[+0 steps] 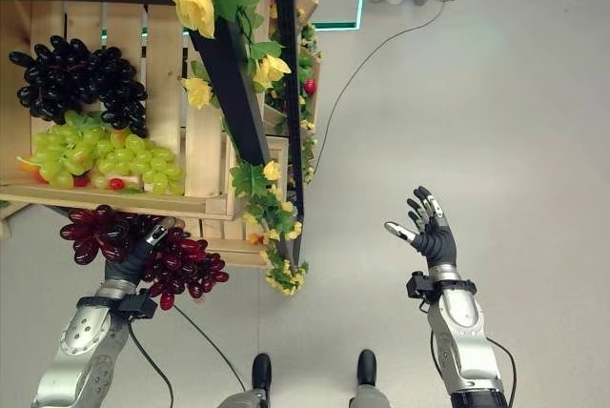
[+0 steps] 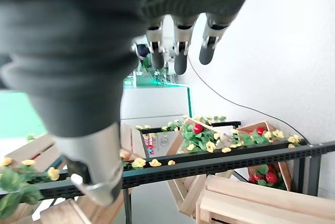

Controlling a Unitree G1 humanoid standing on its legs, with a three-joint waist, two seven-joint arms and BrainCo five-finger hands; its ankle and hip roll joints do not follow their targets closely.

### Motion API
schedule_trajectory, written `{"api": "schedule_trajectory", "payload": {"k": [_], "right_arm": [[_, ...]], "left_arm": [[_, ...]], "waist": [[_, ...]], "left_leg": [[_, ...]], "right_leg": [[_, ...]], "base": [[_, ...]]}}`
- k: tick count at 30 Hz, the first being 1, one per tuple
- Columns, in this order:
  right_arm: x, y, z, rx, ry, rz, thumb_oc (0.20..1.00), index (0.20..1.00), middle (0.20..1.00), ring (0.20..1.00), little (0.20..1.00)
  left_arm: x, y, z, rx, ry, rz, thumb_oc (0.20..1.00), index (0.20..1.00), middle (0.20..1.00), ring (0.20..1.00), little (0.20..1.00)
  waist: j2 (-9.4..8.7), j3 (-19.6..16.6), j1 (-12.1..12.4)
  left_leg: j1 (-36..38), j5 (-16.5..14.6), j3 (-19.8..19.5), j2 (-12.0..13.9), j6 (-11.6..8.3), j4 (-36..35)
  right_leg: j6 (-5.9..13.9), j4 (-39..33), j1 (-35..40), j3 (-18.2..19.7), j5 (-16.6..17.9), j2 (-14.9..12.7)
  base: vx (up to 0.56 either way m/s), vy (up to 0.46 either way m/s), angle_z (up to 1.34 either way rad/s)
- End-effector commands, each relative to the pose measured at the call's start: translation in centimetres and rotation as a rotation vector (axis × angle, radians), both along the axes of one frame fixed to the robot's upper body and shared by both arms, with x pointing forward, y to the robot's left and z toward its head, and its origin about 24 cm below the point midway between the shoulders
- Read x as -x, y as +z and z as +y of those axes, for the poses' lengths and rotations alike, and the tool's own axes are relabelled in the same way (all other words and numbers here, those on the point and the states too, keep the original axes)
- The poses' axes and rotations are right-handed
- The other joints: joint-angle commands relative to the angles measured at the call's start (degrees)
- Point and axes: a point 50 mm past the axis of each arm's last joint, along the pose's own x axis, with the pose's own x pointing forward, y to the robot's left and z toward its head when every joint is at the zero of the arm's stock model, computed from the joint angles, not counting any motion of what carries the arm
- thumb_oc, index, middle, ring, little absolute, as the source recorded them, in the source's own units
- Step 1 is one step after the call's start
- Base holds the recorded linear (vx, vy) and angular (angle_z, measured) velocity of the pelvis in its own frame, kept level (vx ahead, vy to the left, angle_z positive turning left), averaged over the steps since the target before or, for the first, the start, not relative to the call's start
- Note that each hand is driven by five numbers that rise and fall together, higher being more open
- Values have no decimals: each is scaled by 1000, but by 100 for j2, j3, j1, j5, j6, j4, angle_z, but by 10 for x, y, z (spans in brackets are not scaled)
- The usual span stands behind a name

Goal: Pick up the fruits from the basket on one side to the basket on the other side

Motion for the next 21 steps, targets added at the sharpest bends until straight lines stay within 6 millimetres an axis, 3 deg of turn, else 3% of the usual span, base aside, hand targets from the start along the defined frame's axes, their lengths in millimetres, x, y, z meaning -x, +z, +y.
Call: {"api": "schedule_trajectory", "payload": {"k": [1, 3, 12, 21], "right_arm": [[-6, 26, -4, 42, 19, -117, 1000, 1000, 1000, 1000, 1000], [-7, 26, -2, 27, 45, -115, 1000, 1000, 1000, 1000, 1000], [-7, 20, -5, 28, 90, -79, 1000, 1000, 1000, 1000, 1000], [-7, 17, -2, 29, 129, -48, 1000, 1000, 1000, 1000, 1000]], "left_arm": [[-3, 45, -2, 47, -68, -233, 200, 200, 200, 200, 200], [1, 46, 2, 76, -91, -233, 200, 200, 200, 200, 200], [10, 47, 1, 136, -203, -229, 200, 200, 200, 200, 200], [19, 34, 6, 141, -173, -173, 200, 200, 200, 200, 200]], "waist": [[92, -373, -17], [89, -382, 23], [164, -347, 71], [292, -275, 169]], "left_leg": [[75, -400, -158, 239, -253, 60], [69, -357, -104, 360, -299, 132], [144, -298, -283, 475, -434, 279], [205, -308, -431, 527, -533, 528]], "right_leg": [[320, 0, 881, -126, -960, -160], [217, -54, 952, -151, -1097, -61], [49, -58, 1199, -202, -1361, 113], [-103, 238, 1400, -293, -1667, 219]], "base": [[-59, -48, -24], [-54, -66, -10], [-40, -67, -3], [-36, -51, 3]]}}
